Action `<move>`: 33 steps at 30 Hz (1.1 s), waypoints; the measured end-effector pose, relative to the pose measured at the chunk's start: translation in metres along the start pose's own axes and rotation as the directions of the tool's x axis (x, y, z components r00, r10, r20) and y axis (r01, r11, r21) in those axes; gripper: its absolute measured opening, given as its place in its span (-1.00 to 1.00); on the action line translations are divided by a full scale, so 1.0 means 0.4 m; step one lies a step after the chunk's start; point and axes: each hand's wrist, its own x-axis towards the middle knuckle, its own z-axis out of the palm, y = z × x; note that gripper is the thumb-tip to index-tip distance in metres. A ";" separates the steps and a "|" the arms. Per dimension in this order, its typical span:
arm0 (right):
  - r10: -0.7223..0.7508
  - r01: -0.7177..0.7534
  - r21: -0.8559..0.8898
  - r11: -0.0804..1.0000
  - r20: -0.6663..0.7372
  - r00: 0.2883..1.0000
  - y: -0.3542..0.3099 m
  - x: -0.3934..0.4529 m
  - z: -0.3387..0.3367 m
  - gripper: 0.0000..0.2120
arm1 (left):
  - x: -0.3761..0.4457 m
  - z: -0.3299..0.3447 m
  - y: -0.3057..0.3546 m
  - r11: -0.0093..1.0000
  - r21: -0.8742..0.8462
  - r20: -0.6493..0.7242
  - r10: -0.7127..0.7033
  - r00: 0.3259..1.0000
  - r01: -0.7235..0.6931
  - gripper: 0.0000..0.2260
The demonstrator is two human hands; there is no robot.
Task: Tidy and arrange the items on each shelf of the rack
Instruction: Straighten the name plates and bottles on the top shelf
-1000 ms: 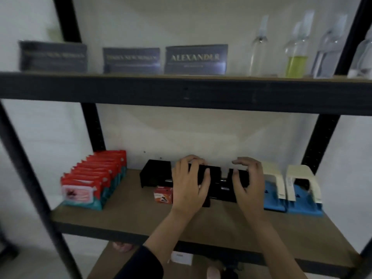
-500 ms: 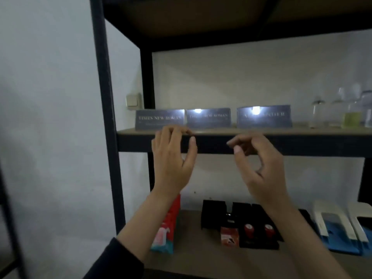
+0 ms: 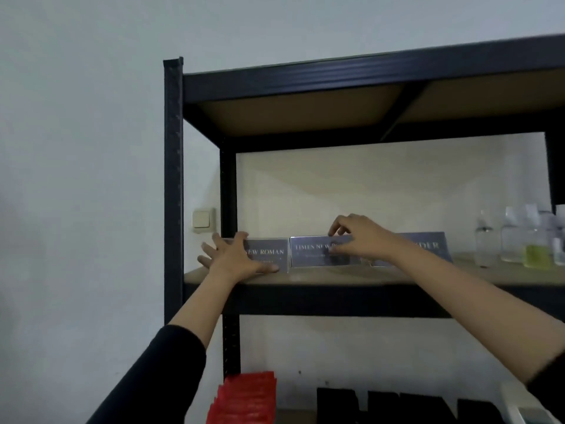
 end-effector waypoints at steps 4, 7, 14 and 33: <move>0.084 -0.044 -0.198 0.979 0.198 0.977 0.016 0.096 0.014 -0.23 | 0.052 0.018 0.002 0.996 -0.088 0.029 -0.013 0.999 0.015 -0.12; 0.109 -0.067 -0.148 0.987 0.297 0.949 0.025 0.147 0.024 -0.18 | 0.081 0.027 -0.006 0.997 -0.074 0.040 -0.025 0.999 0.028 -0.16; 0.015 0.024 -0.121 0.992 0.316 0.949 0.055 0.189 0.062 -0.45 | 0.126 0.048 -0.018 1.000 -0.011 0.027 -0.027 0.999 0.027 -0.14; -0.076 0.096 -0.059 0.994 0.279 0.957 0.057 0.170 0.073 -0.48 | 0.128 0.062 -0.018 0.999 0.001 0.028 0.035 0.999 -0.035 -0.15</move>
